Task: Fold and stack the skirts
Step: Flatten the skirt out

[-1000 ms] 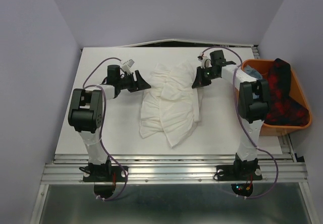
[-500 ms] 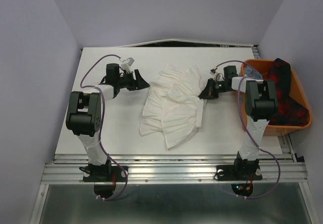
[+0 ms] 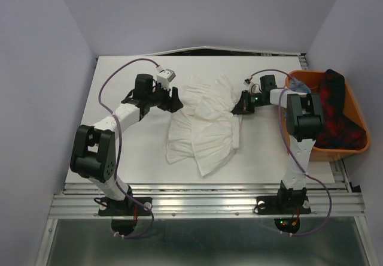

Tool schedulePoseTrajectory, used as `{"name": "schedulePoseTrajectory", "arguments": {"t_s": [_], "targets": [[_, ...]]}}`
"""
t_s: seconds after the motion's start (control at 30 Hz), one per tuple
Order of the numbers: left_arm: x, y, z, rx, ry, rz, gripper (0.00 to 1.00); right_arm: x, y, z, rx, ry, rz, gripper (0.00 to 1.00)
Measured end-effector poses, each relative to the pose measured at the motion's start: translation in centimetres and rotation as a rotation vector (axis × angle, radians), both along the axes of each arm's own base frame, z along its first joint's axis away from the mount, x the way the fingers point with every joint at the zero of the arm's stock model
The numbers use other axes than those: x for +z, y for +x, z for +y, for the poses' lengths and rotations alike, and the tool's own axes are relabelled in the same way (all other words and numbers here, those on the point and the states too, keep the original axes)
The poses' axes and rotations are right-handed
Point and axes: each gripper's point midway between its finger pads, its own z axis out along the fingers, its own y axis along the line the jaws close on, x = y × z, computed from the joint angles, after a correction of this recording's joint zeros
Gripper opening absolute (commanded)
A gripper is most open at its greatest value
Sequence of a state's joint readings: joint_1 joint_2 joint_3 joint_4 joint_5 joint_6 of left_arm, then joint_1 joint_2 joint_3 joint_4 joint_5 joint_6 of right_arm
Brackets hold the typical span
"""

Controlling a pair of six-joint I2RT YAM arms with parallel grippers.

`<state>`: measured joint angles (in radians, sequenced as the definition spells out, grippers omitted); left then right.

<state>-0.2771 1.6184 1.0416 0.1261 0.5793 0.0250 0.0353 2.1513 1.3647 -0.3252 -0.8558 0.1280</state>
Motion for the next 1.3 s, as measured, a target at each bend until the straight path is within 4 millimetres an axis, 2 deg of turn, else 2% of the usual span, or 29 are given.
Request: {"name": "schedulePoseTrajectory", "arguments": {"t_s": [0.1,0.23,0.27,0.3,0.33,0.4,0.43,0.47,0.6,0.7,0.8,0.9,1.03,1.07,1.13,1.2,1.3], "targets": [[-0.4,-0.6,1.5,0.002,0.076,-0.014,0.74,0.1,1.7,1.7,0.024,-0.003,-0.033,0.01],[-1.0,-2.1,3.6,-0.051,0.212,-0.036,0.79,0.4,3.3,3.6,0.045,-0.032,-0.083,0.31],[-1.1,-2.8,4.0,-0.079,0.256,-0.044,0.81,0.5,3.5,3.8,0.05,-0.045,-0.095,0.49],[-1.2,-3.3,4.2,-0.102,0.291,-0.058,0.82,0.7,3.5,3.9,0.057,-0.054,-0.105,0.56],[-1.4,-4.5,4.6,-0.148,0.357,-0.083,0.84,1.3,3.4,3.9,0.063,-0.061,-0.113,0.72],[-1.6,-6.7,4.7,-0.22,0.439,-0.127,0.86,2.7,3.2,3.5,0.068,-0.102,-0.146,0.83],[-1.7,-7.4,4.6,-0.242,0.456,-0.136,0.86,3.6,3.2,3.1,0.073,-0.132,-0.177,0.85],[-1.7,-9.2,4.4,-0.295,0.49,-0.165,0.87,4.4,3.1,2.6,0.077,-0.157,-0.199,0.87],[-2.5,-13.6,3.8,-0.433,0.563,-0.217,0.86,8.6,2.3,0.8,0.116,-0.254,-0.318,0.86],[-3.5,-15.5,3.4,-0.51,0.61,-0.236,0.86,12.2,1.0,-0.6,0.192,-0.333,-0.443,0.83],[-4.6,-16.8,2.8,-0.573,0.644,-0.235,0.86,13.7,-0.2,-1.4,0.293,-0.392,-0.536,0.81],[-5.3,-17.0,1.8,-0.608,0.645,-0.235,0.86,13.3,-2.3,-2.1,0.382,-0.428,-0.599,0.81],[-7.0,-16.9,1.1,-0.62,0.621,-0.177,0.87,10.7,-8.0,-2.9,0.552,-0.467,-0.675,0.8],[-7.3,-17.1,1.0,-0.624,0.61,-0.157,0.88,10.3,-8.8,-2.9,0.588,-0.478,-0.703,0.79],[-7.9,-17.3,0.7,-0.634,0.592,-0.123,0.89,9.4,-12.0,-2.4,0.709,-0.501,-0.812,0.8],[-8.1,-17.3,0.6,-0.636,0.581,-0.109,0.9,8.8,-13.9,-1.7,0.809,-0.513,-0.91,0.82],[-8.1,-17.2,0.3,-0.642,0.573,-0.107,0.91,7.8,-15.3,-0.7,0.916,-0.533,-1.045,0.83]]}}
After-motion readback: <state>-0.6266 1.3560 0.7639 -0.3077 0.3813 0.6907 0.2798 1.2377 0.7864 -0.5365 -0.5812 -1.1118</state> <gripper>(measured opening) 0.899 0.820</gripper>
